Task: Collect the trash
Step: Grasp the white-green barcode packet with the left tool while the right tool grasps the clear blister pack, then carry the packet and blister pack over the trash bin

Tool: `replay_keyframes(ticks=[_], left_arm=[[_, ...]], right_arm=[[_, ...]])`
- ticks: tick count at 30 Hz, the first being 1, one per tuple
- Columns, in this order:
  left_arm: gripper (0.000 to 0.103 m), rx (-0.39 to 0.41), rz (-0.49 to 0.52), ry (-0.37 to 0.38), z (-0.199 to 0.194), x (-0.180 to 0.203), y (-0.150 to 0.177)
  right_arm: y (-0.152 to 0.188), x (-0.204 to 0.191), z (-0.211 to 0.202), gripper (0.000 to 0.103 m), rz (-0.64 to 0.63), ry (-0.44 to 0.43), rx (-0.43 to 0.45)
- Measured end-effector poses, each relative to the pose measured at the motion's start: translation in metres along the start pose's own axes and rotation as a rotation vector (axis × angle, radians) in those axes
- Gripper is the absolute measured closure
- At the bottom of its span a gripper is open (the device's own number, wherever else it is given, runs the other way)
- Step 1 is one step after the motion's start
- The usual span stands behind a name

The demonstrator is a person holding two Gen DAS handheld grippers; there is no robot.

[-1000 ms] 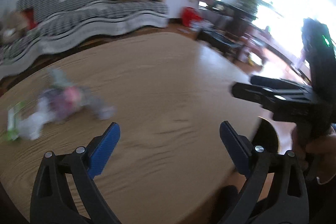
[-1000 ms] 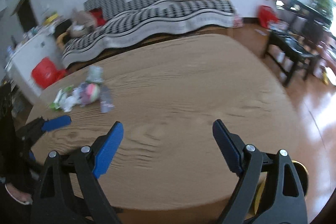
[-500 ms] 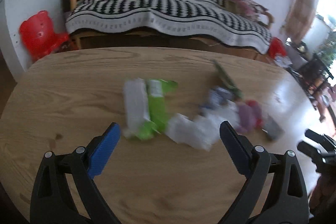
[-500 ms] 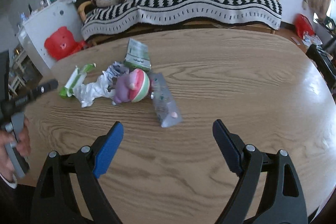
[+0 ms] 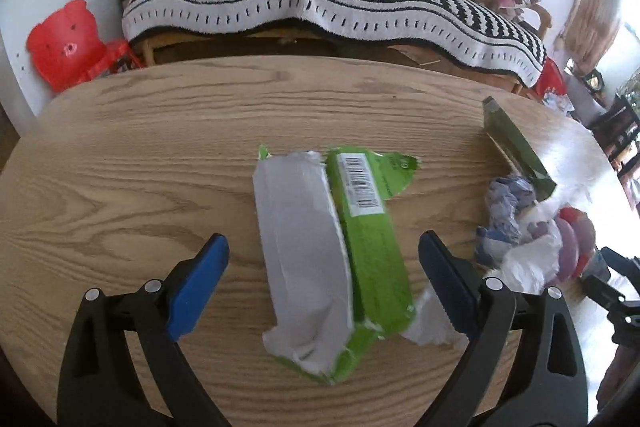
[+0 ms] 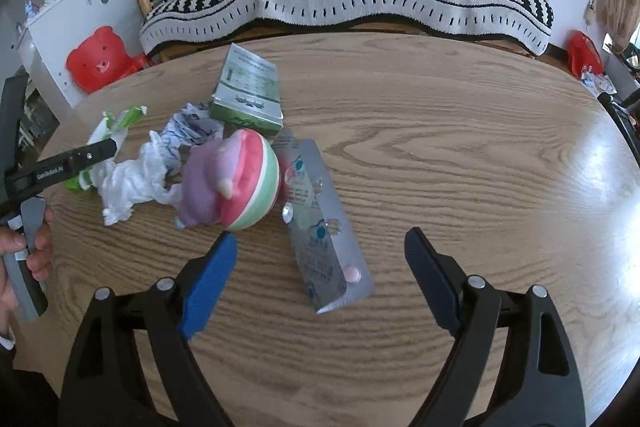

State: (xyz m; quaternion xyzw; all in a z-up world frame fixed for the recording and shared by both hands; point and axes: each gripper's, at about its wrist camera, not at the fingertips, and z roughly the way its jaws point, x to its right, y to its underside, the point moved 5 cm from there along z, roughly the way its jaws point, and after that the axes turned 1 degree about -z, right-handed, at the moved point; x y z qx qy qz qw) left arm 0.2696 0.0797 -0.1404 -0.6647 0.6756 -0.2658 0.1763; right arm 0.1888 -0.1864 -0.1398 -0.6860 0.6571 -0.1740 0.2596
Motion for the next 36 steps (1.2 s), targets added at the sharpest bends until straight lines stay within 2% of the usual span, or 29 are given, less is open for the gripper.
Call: replay_keyframes(ticks=[1, 3, 5, 6, 7, 8, 9, 13, 23, 30, 36], left_arm=[[0.011, -0.004, -0.014, 0.006, 0.002, -0.005, 0.000], [0.019, -0.008, -0.031, 0.021, 0.003, -0.008, 0.000], [0.042, -0.014, -0.043, 0.038, 0.001, -0.011, 0.001], [0.045, -0.011, -0.048, 0.038, 0.000, -0.014, 0.001], [0.051, -0.015, -0.054, 0.050, -0.001, -0.014, 0.002], [0.056, -0.021, -0.061, 0.062, -0.002, -0.015, 0.004], [0.056, -0.022, -0.063, 0.061, -0.004, -0.016, 0.005], [0.058, 0.014, -0.041, 0.038, -0.020, -0.016, 0.003], [0.058, 0.078, -0.033, 0.086, -0.073, -0.002, 0.001], [0.058, 0.089, 0.019, 0.137, -0.099, 0.036, 0.011], [0.058, 0.083, 0.102, 0.188, -0.112, 0.092, 0.025]], right_arm=[[0.000, 0.000, 0.003, 0.030, -0.004, 0.002, -0.007], [0.000, 0.000, 0.008, 0.040, -0.011, 0.007, -0.019], [0.000, -0.002, 0.010, 0.054, -0.035, 0.026, -0.016], [0.000, -0.003, 0.010, 0.060, -0.050, 0.033, -0.015], [0.000, -0.004, 0.010, 0.066, -0.054, 0.034, -0.014], [0.000, -0.005, 0.009, 0.067, -0.055, 0.031, -0.014], [0.001, -0.006, 0.008, 0.077, -0.056, 0.031, -0.010], [0.001, -0.007, -0.003, 0.076, -0.054, 0.024, 0.010], [0.008, 0.004, -0.042, 0.076, -0.037, 0.017, 0.059], [0.017, 0.021, -0.072, 0.076, -0.009, 0.025, 0.084], [0.033, 0.054, -0.108, 0.076, 0.032, 0.048, 0.112]])
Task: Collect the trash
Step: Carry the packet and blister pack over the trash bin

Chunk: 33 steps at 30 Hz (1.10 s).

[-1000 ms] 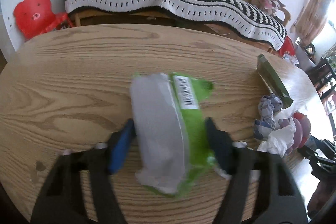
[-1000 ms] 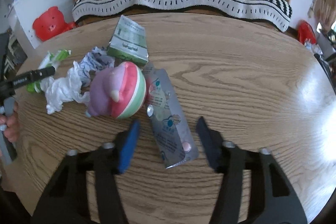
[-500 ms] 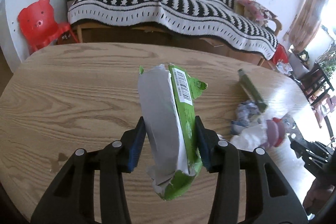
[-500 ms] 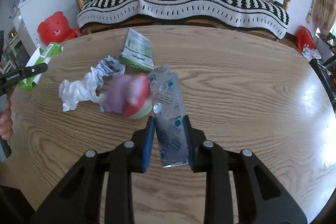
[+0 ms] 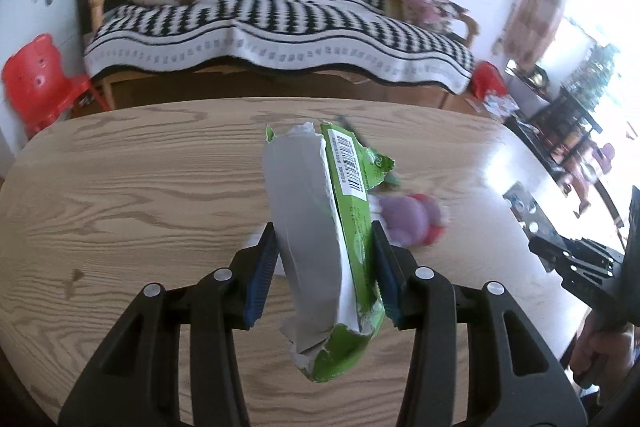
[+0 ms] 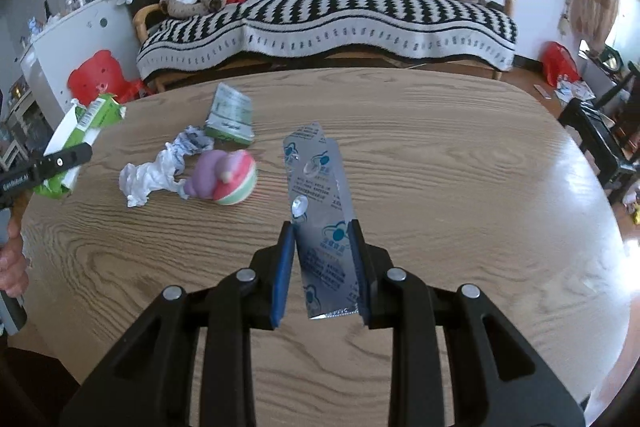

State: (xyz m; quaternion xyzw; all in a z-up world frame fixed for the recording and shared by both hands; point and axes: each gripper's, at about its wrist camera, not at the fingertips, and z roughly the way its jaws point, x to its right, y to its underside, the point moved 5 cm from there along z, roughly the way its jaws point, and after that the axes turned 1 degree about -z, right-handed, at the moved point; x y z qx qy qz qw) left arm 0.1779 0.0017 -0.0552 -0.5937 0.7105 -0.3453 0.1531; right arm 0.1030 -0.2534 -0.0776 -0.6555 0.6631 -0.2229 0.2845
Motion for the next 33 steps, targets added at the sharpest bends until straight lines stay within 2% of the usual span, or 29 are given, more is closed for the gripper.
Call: replay_keyframes(ticks=[5, 9, 17, 24, 31, 33], left_arm=[[0.058, -0.015, 0.102, 0.070, 0.001, 0.074, 0.010], [0.058, -0.025, 0.191, 0.154, 0.002, 0.145, 0.022], [0.058, -0.059, 0.354, 0.330, 0.000, 0.287, 0.062], [0.058, -0.121, 0.477, 0.472, 0.003, 0.395, 0.114], [0.058, -0.227, 0.593, 0.630, 0.007, 0.496, 0.194], [0.058, -0.256, 0.623, 0.651, 0.012, 0.517, 0.214]], right_arm=[[0.014, 0.041, -0.036, 0.076, 0.045, 0.036, 0.024], [0.031, 0.077, -0.068, 0.076, 0.089, 0.075, 0.045], [0.089, 0.167, -0.131, 0.076, 0.209, 0.179, 0.062], [0.167, 0.256, -0.190, 0.076, 0.344, 0.295, 0.056], [0.256, 0.333, -0.235, 0.076, 0.525, 0.381, 0.007], [0.282, 0.351, -0.244, 0.076, 0.583, 0.397, -0.020]])
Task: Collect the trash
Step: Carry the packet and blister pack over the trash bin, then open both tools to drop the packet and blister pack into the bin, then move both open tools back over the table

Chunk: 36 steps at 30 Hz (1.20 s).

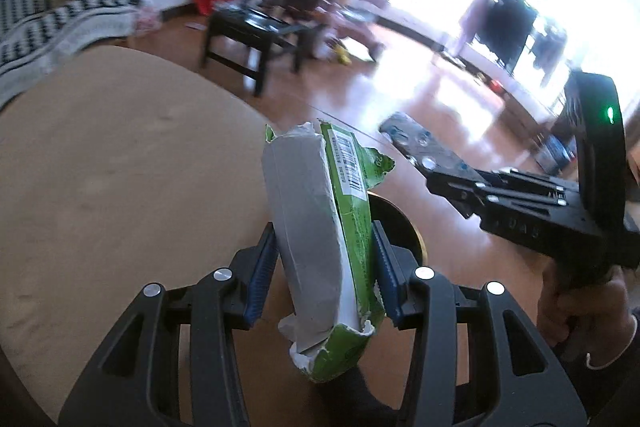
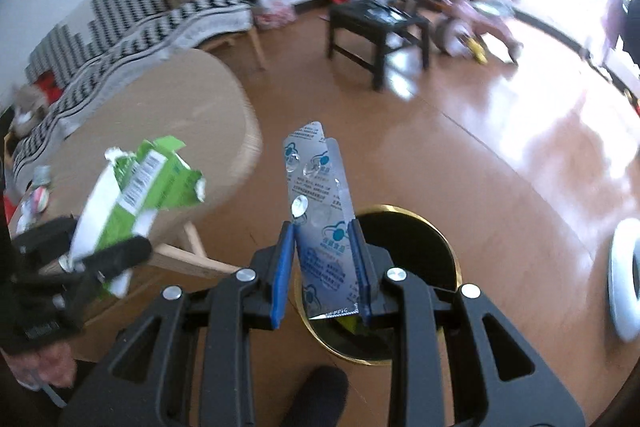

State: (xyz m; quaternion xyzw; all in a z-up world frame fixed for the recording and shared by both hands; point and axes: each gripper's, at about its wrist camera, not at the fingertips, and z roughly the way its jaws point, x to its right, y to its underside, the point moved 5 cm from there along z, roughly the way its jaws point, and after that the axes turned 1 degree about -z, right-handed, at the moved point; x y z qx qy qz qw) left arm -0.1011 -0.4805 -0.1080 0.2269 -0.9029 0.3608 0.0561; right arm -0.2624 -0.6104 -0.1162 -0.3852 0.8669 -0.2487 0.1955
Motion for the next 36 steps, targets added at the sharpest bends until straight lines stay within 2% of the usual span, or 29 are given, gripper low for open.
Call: replay_keyframes(ticks=[4, 8, 14, 18, 20, 21, 22, 30, 34, 36], left_arm=[[0.058, -0.060, 0.019, 0.054, 0.040, 0.032, 0.009], [0.058, -0.097, 0.019, 0.080, 0.066, 0.043, 0.011], [0.056, -0.122, 0.018, 0.098, 0.090, 0.052, 0.006], [0.043, -0.120, 0.022, 0.101, 0.095, 0.054, 0.001], [0.024, -0.118, 0.031, 0.094, 0.097, 0.054, 0.001], [0.022, -0.111, 0.034, 0.085, 0.096, 0.053, 0.001], [0.020, -0.103, 0.034, 0.080, 0.095, 0.053, 0.001], [0.017, -0.110, 0.010, 0.063, 0.090, 0.042, -0.002], [0.016, -0.081, 0.012, 0.034, 0.067, 0.028, -0.004], [0.016, -0.062, 0.004, 0.013, 0.051, 0.015, -0.004]], right_arm=[[0.015, 0.038, 0.001, 0.076, 0.070, 0.018, -0.032], [0.022, 0.064, 0.000, 0.076, 0.130, 0.018, -0.048], [0.020, 0.069, 0.002, 0.075, 0.157, 0.016, -0.059], [0.018, 0.073, 0.007, 0.074, 0.168, 0.008, -0.071], [0.018, 0.077, 0.007, 0.054, 0.183, 0.010, -0.070], [0.017, 0.077, 0.006, 0.036, 0.186, 0.012, -0.063], [0.015, 0.077, 0.006, 0.033, 0.186, 0.017, -0.055], [0.009, 0.069, 0.005, 0.033, 0.171, 0.006, -0.046], [-0.002, 0.049, 0.006, 0.033, 0.145, -0.015, -0.035], [-0.009, 0.027, 0.007, 0.033, 0.114, -0.034, -0.028]])
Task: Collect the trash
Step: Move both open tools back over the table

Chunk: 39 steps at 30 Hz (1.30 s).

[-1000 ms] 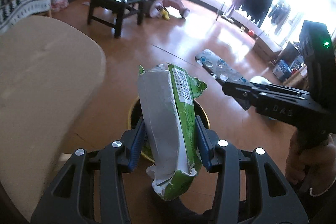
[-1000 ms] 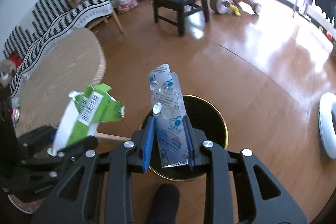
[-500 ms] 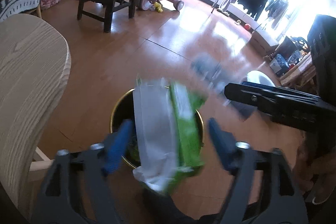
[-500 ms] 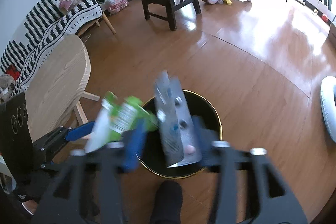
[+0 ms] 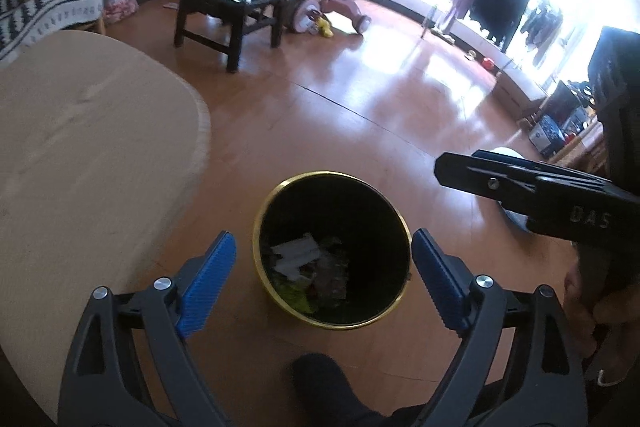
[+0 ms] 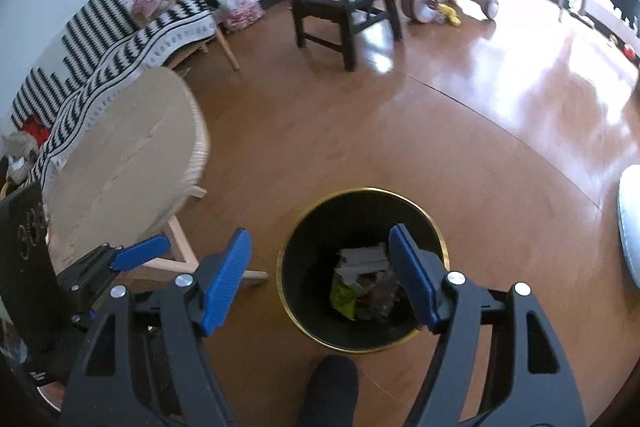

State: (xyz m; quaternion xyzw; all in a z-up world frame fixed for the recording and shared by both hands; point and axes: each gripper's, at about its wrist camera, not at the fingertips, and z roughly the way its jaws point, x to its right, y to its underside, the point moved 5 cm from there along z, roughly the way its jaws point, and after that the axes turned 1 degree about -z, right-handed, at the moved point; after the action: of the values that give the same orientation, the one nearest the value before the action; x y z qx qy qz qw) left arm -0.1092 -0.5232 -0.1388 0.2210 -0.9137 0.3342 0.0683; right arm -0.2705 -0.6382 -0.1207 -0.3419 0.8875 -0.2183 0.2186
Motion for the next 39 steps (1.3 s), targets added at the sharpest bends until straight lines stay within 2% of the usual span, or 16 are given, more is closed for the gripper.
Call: replay_keyframes(ticks=[4, 9, 16, 19, 22, 27, 30, 35, 39], left_arm=[[0.013, 0.042, -0.026, -0.057, -0.035, -0.034, 0.003], [0.013, 0.087, -0.080, -0.143, -0.083, -0.085, 0.011], [0.012, 0.144, -0.134, -0.304, -0.160, -0.164, 0.039], [0.012, 0.168, -0.158, -0.383, -0.198, -0.205, 0.059], [0.012, 0.190, -0.207, -0.468, -0.235, -0.251, 0.085], [0.012, 0.210, -0.317, -0.575, -0.286, -0.320, 0.134], [0.012, 0.215, -0.357, -0.633, -0.310, -0.351, 0.153], [0.012, 0.225, -0.359, -0.746, -0.338, -0.398, 0.174], [0.012, 0.219, -0.368, -0.784, -0.342, -0.431, 0.183]], right_arm=[[-0.007, -0.053, 0.000, 0.033, -0.076, -0.052, 0.015], [-0.008, -0.122, -0.001, 0.027, -0.198, -0.091, 0.061], [-0.017, -0.218, 0.018, 0.027, -0.254, -0.213, 0.024], [-0.017, -0.274, 0.021, 0.027, -0.302, -0.280, 0.014], [-0.009, -0.331, 0.026, 0.027, -0.358, -0.336, -0.010], [0.011, -0.427, 0.045, 0.027, -0.462, -0.403, -0.056], [0.029, -0.476, 0.055, 0.027, -0.512, -0.442, -0.081], [0.054, -0.544, 0.081, 0.027, -0.562, -0.495, -0.127], [0.063, -0.580, 0.103, 0.027, -0.585, -0.516, -0.150]])
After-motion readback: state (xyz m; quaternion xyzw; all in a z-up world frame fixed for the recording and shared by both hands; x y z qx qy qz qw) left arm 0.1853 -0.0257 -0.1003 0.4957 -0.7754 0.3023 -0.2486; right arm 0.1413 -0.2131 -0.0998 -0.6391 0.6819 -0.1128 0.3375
